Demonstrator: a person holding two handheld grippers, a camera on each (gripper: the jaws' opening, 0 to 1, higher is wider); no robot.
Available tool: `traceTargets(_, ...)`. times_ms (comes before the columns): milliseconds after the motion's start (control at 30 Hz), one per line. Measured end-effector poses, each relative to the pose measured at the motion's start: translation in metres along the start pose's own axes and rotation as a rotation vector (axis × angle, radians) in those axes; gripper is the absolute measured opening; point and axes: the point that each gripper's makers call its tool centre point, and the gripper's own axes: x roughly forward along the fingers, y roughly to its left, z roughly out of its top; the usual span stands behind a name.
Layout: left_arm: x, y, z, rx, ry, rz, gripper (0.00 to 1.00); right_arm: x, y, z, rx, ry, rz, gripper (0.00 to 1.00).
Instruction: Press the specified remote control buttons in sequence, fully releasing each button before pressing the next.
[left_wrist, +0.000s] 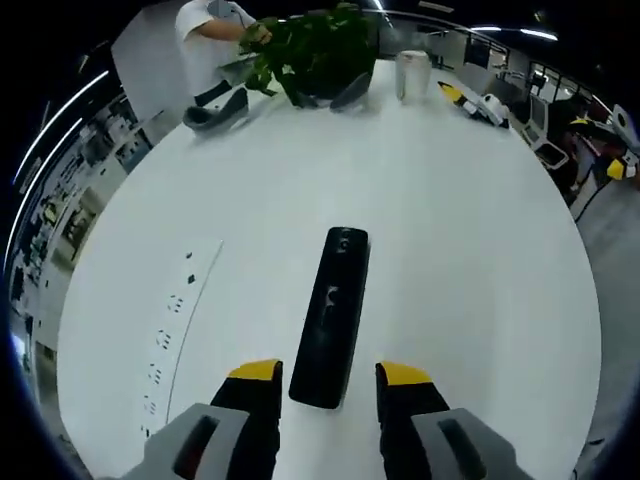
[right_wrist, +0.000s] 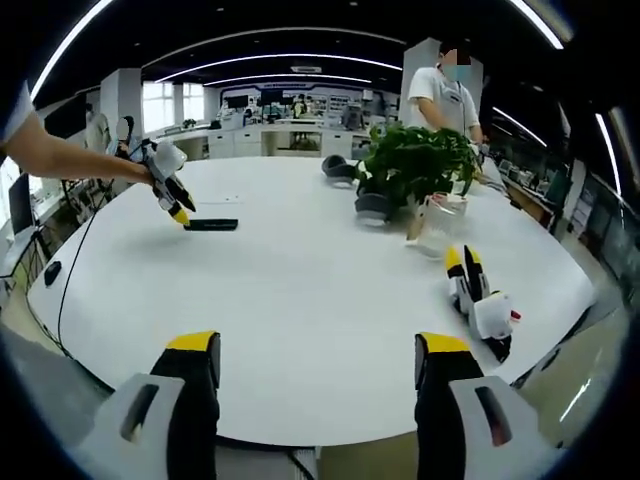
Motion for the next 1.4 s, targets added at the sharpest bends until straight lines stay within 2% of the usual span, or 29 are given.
traceTargets(267, 0.011, 0.000, -0.002, 0.004, 0.035, -0.048, 0.35, 0.001, -0.001, -0.003, -0.006, 0.013, -0.002, 0.82)
traceTargets(367, 0.013, -0.001, -0.006, 0.023, 0.066, -0.067, 0.34, 0.002, 0.000, -0.004, -0.008, 0.021, 0.001, 0.81)
traceTargets(567, 0.016, 0.003, -0.014, 0.034, 0.110, -0.065, 0.25, 0.002, -0.002, -0.004, -0.009, 0.023, -0.004, 0.81)
traceTargets(667, 0.016, 0.002, -0.018, 0.052, 0.131, -0.068, 0.25, 0.002, -0.001, -0.005, -0.009, 0.024, -0.002, 0.81)
traceTargets(833, 0.016, 0.003, -0.018, 0.045, 0.132, -0.075, 0.25, 0.002, -0.001, -0.004, -0.010, 0.020, -0.002, 0.81)
traceTargets(967, 0.016, 0.001, -0.018, 0.089, 0.144, -0.067, 0.24, 0.001, -0.002, -0.003, -0.009, 0.013, -0.004, 0.81)
traceTargets(1400, 0.012, -0.007, -0.020, 0.043, 0.137, -0.079, 0.22, 0.001, -0.002, 0.000, -0.014, 0.000, -0.006, 0.81)
